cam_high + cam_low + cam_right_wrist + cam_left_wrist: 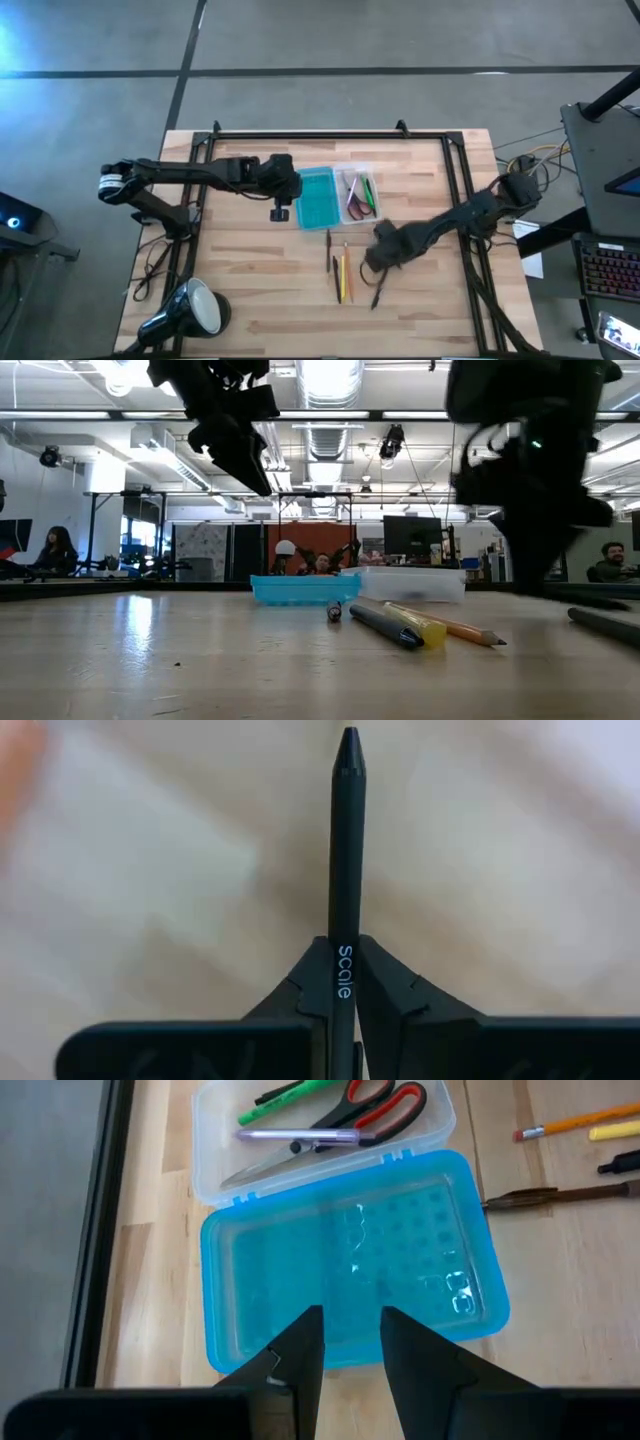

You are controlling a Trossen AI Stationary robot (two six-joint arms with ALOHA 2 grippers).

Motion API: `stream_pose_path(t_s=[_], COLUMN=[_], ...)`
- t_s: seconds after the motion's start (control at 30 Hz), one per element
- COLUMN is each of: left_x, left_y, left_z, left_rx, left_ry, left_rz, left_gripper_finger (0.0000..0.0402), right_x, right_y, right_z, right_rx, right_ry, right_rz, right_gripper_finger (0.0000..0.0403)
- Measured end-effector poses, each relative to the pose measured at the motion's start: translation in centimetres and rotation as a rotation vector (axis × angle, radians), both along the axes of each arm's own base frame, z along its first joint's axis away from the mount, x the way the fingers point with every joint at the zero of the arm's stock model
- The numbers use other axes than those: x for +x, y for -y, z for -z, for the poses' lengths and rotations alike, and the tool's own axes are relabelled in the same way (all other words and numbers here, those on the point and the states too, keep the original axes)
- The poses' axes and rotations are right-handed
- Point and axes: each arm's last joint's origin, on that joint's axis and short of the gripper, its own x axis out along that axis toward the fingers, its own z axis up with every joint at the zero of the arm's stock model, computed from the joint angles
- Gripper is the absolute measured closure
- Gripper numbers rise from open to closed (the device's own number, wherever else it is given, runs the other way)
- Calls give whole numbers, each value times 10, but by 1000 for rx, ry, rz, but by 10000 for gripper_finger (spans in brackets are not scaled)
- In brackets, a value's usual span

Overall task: Pick & place school supplies into a supply box
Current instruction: Put the black pen into the blue supply box

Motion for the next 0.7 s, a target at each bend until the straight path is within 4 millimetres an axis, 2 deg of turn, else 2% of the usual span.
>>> stream_pose_path(t_s=[0.17,0.37,0.5,0.7], left_x=[4,5,6,6], left_y=[-1,-1,-1,-1], left_z=[3,4,5,5], left_rx=[-1,-2,-14,-37], left_ry=[-1,4,5,15], left_rz=[-2,-4,-17,-47], left_gripper_finger=[315,315,315,315], right_x=[-14,-25,-21,-7], right_y=[15,43,66,103], right_z=[-17,-38,-52,-59], right_rx=[3,-19,-28,-36], right_ry=[78,243,392,504], right_rz=[81,186,210,178], right_gripper_finger=[388,389,389,382])
